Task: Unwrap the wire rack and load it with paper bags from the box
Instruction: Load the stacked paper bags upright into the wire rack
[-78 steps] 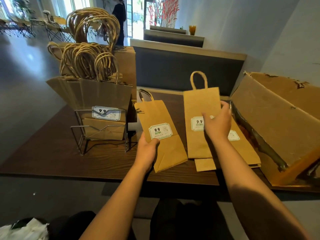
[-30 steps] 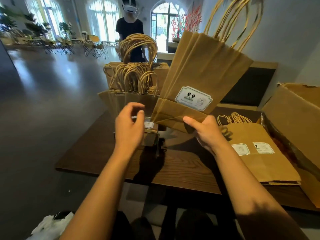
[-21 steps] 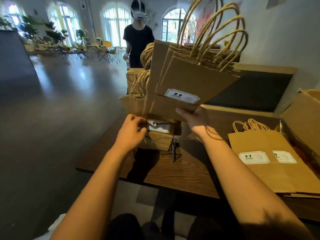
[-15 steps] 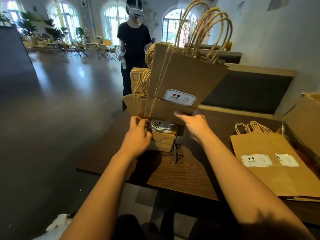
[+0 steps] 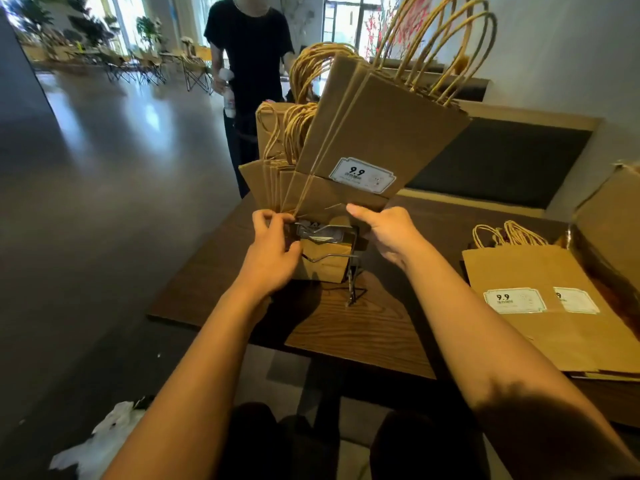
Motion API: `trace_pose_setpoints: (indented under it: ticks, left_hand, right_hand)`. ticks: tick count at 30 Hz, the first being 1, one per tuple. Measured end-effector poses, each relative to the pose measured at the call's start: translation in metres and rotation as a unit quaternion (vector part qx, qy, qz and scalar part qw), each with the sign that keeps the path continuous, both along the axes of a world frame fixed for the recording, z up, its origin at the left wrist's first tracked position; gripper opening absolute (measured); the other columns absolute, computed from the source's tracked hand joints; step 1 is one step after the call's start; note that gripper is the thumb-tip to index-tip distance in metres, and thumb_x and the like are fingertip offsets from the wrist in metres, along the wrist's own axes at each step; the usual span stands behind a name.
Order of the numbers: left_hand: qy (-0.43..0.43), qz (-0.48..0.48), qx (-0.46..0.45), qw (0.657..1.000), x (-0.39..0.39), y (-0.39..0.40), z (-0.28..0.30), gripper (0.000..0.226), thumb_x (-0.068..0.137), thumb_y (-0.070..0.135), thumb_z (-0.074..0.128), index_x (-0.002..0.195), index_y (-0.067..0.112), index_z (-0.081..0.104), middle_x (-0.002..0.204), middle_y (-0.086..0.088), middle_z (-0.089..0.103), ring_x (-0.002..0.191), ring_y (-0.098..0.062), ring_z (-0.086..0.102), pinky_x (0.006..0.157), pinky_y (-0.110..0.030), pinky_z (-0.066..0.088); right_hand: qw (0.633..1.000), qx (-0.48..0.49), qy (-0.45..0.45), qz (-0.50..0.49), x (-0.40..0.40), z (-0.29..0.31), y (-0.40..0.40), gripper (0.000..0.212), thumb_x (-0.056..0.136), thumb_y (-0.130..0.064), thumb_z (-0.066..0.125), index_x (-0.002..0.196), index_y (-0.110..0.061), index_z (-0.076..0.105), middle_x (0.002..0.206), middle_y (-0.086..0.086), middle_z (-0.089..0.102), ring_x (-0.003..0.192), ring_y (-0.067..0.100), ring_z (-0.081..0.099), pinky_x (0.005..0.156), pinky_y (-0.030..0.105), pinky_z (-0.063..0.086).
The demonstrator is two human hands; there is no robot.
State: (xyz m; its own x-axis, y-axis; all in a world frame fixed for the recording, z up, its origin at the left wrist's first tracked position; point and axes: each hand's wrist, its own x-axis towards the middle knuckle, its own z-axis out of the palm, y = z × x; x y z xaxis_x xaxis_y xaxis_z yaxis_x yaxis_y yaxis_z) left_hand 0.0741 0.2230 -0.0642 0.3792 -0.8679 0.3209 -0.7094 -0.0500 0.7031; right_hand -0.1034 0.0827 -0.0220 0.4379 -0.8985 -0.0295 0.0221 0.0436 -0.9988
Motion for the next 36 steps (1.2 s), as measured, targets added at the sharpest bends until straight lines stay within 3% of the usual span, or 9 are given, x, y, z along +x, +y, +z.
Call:
trace_pose_setpoints:
  ticks: [4, 7, 10, 17, 20, 22, 24, 29, 36]
  left_hand:
    - [0.037, -0.023, -0.016, 0.999, 0.002, 0.0, 0.0, 0.041, 0.101, 0.019, 0.06, 0.139, 0.016, 0.045, 0.138, 0.004, 0.022, 0.095, -0.001, 0.054, 0.087, -0.014, 0.044]
    - [0.061, -0.027, -0.034, 0.997, 0.002, 0.0, -0.003, 0.037, 0.1, 0.016, 0.063, 0.134, 0.013, 0.047, 0.135, 0.003, 0.025, 0.102, 0.012, 0.047, 0.097, -0.012, 0.04]
    - [0.048, -0.015, -0.069, 0.996, 0.001, 0.0, -0.005, 0.029, 0.097, 0.01, 0.066, 0.115, 0.011, 0.043, 0.124, -0.002, 0.03, 0.097, 0.021, 0.043, 0.086, -0.002, 0.04]
    - [0.058, -0.008, -0.065, 0.996, 0.001, -0.002, -0.005, 0.036, 0.094, 0.011, 0.068, 0.114, 0.016, 0.039, 0.122, -0.003, 0.031, 0.096, -0.004, 0.042, 0.079, -0.004, 0.039]
    - [0.061, -0.015, -0.072, 0.995, -0.001, 0.0, -0.006, 0.035, 0.095, 0.012, 0.066, 0.116, 0.018, 0.038, 0.125, -0.002, 0.031, 0.104, -0.006, 0.042, 0.088, -0.012, 0.042]
    - [0.053, -0.01, -0.071, 0.996, -0.003, -0.001, -0.008, 0.035, 0.095, 0.014, 0.064, 0.118, 0.018, 0.039, 0.129, -0.002, 0.031, 0.108, -0.012, 0.046, 0.094, -0.031, 0.051]
    - [0.016, 0.014, -0.066, 0.998, -0.006, -0.002, -0.008, 0.036, 0.095, 0.018, 0.063, 0.122, 0.017, 0.04, 0.131, 0.0, 0.031, 0.103, -0.016, 0.053, 0.086, -0.041, 0.054]
    - [-0.07, 0.065, -0.08, 0.992, -0.012, -0.003, -0.004, 0.051, 0.093, 0.024, 0.064, 0.137, 0.017, 0.039, 0.136, -0.001, 0.042, 0.1, -0.012, 0.055, 0.074, -0.035, 0.044]
    - [-0.004, 0.067, -0.081, 0.994, -0.003, 0.002, 0.0, 0.052, 0.092, 0.023, 0.068, 0.139, 0.02, 0.045, 0.137, 0.003, 0.05, 0.112, -0.007, 0.053, 0.099, -0.043, 0.052]
  right_hand:
    - [0.998, -0.06, 0.009, 0.032, 0.0, -0.001, -0.004, 0.02, 0.089, -0.013, 0.076, 0.109, -0.015, 0.072, 0.109, 0.009, 0.077, 0.106, 0.025, 0.073, 0.096, 0.046, 0.056]
    - [0.997, -0.06, 0.002, 0.041, -0.001, -0.004, -0.006, 0.02, 0.091, -0.012, 0.074, 0.111, -0.014, 0.071, 0.11, 0.01, 0.077, 0.105, 0.025, 0.073, 0.094, 0.044, 0.057]
    - [0.996, -0.079, 0.036, 0.024, 0.0, -0.015, -0.006, 0.026, 0.09, -0.017, 0.077, 0.114, -0.016, 0.071, 0.106, 0.005, 0.078, 0.103, 0.022, 0.073, 0.096, 0.043, 0.057]
    - [0.993, -0.036, 0.111, 0.034, -0.005, -0.017, -0.004, 0.028, 0.091, -0.031, 0.075, 0.105, -0.008, 0.066, 0.097, 0.004, 0.075, 0.096, 0.019, 0.072, 0.078, 0.026, 0.054]
    - [0.992, -0.012, 0.098, 0.082, -0.006, -0.015, -0.005, 0.022, 0.094, -0.027, 0.072, 0.111, -0.014, 0.066, 0.101, 0.002, 0.078, 0.101, 0.018, 0.073, 0.09, 0.032, 0.056]
    - [0.991, 0.02, 0.089, 0.095, -0.006, -0.015, -0.005, 0.026, 0.094, -0.026, 0.071, 0.115, -0.013, 0.063, 0.108, 0.005, 0.077, 0.104, 0.02, 0.073, 0.099, 0.038, 0.054]
    - [0.99, 0.049, 0.066, 0.113, -0.005, -0.015, -0.004, 0.023, 0.096, -0.024, 0.068, 0.117, -0.017, 0.059, 0.117, 0.006, 0.074, 0.111, 0.021, 0.069, 0.102, 0.039, 0.052]
    - [0.989, 0.071, 0.021, 0.131, 0.001, -0.026, -0.008, 0.044, 0.094, -0.036, 0.071, 0.134, -0.026, 0.058, 0.126, 0.0, 0.072, 0.121, 0.02, 0.065, 0.112, 0.046, 0.045]
    - [0.974, 0.031, 0.147, 0.171, 0.002, -0.03, -0.001, 0.06, 0.084, -0.069, 0.065, 0.132, -0.034, 0.06, 0.121, -0.006, 0.073, 0.117, 0.02, 0.067, 0.11, 0.049, 0.046]
